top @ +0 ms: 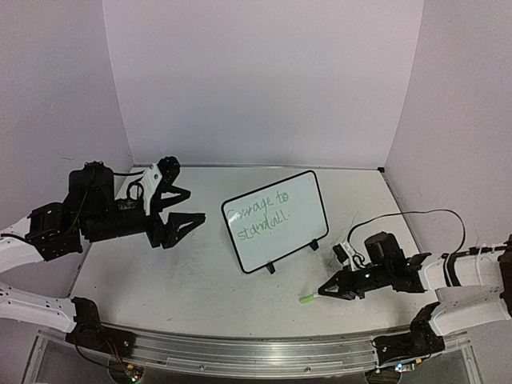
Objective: Write a sentence on the whiteboard
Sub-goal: Put down the whiteboard marker at the corner of the board, then reset both arms
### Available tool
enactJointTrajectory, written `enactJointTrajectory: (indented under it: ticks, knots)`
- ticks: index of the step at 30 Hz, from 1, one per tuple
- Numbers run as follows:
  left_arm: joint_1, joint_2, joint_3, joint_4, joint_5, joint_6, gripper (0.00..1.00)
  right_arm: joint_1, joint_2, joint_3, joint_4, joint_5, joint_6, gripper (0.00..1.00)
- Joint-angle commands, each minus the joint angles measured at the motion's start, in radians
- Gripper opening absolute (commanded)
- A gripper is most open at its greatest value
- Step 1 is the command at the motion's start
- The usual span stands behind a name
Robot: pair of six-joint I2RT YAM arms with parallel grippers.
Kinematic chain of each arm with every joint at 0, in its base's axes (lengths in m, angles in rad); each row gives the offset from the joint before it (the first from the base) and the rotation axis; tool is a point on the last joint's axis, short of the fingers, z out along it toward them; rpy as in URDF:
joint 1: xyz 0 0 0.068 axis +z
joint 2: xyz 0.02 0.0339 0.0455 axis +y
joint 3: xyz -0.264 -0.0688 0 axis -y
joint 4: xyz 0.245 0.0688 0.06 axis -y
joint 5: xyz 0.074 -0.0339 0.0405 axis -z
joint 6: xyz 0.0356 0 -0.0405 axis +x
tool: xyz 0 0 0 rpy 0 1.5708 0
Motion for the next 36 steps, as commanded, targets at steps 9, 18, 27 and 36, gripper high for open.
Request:
enactJointTrajectory:
  ticks: [9, 18, 27, 36]
  knots:
    - [0.002, 0.005, 0.137, 0.039, -0.179, -0.355, 0.72, -0.051, 0.001, 0.033, -0.147, 0.335, 0.084, 0.42]
    - [0.003, 0.029, 0.223, 0.039, -0.29, -0.345, 0.79, -0.051, -0.386, 0.266, -0.615, 0.69, 0.097, 0.92]
    - [0.003, 0.054, 0.395, 0.039, -0.388, -0.28, 0.85, -0.05, -0.542, 0.826, -0.811, 0.929, -0.191, 0.98]
    - [0.003, 0.073, 0.503, 0.038, -0.38, -0.238, 0.87, -0.051, -0.492, 1.08, -0.812, 1.022, -0.345, 0.98]
